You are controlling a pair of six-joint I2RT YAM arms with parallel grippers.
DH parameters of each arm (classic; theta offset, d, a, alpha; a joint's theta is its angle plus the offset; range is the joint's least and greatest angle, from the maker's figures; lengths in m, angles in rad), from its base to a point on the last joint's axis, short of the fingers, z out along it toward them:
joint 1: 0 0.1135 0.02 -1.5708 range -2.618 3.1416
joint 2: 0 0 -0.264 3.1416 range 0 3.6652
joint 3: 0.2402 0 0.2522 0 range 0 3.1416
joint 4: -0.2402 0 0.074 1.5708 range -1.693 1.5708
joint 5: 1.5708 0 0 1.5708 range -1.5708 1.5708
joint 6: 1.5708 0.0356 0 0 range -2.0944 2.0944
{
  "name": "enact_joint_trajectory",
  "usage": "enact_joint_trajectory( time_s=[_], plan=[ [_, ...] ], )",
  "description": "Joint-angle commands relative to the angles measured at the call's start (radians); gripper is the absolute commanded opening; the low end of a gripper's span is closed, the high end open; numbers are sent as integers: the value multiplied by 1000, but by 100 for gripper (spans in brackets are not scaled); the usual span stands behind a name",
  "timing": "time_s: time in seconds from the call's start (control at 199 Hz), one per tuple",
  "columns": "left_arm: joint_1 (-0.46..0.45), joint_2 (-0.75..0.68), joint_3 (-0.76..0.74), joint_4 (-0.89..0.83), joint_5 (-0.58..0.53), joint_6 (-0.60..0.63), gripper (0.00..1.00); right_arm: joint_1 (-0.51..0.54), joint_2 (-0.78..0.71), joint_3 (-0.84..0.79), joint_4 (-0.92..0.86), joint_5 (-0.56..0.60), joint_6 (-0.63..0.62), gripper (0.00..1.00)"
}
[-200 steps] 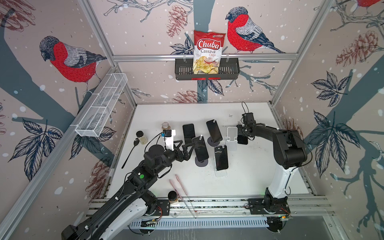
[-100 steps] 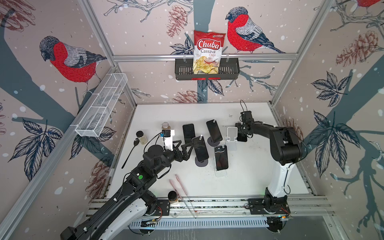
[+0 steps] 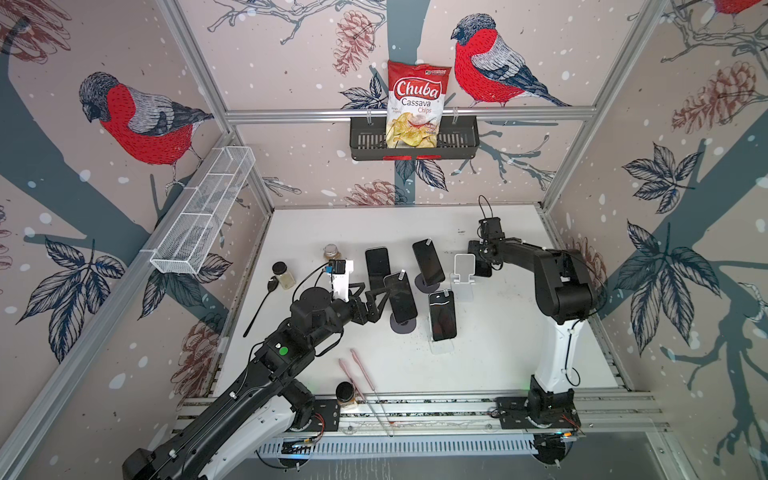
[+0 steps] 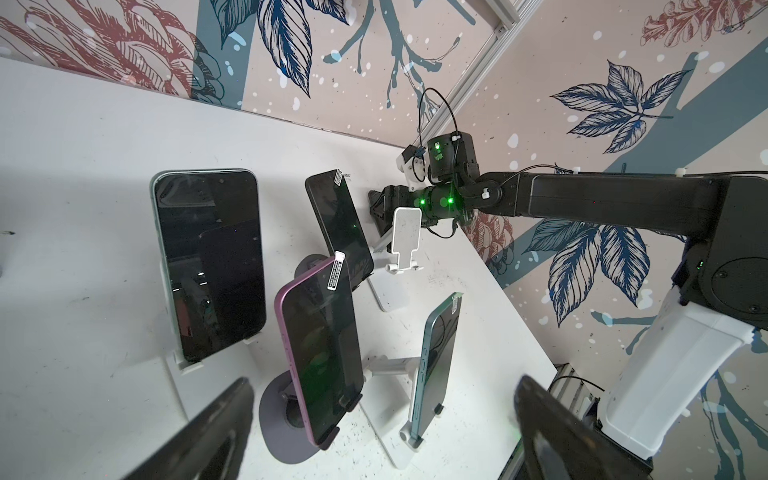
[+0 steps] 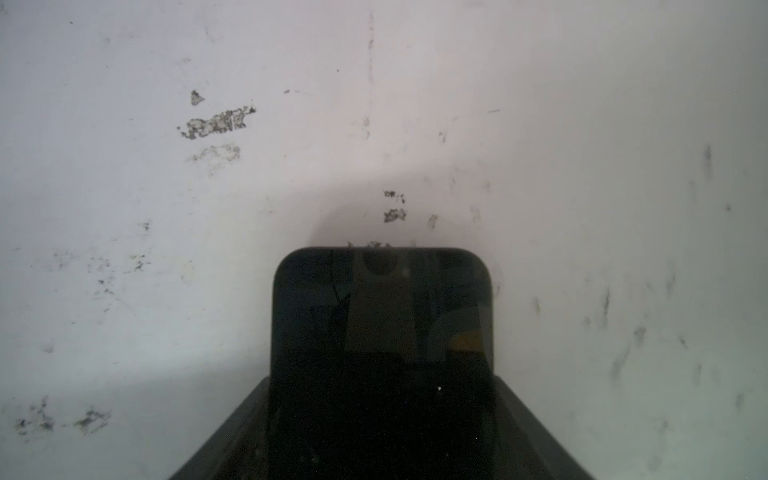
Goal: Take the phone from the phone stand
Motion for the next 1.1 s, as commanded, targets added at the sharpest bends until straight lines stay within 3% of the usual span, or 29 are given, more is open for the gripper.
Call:
enact_joint_trajectory(
  time_s=[0.0,0.321,0.697,1.098],
  plan=[
    [-1,-1,2,11,-3,14,97,2,26,4,-94,3,-8,69],
    [-1,-7,-4,6,-2,13,97,9,73,65,-139,-2,-26,71],
    [-1,-33,-16,5,-8,7,97,21,114,112,-194,85,-131,72],
    [-1,-42,0,-22,-4,8,97,15,152,121,-214,42,-216,77]
  ],
)
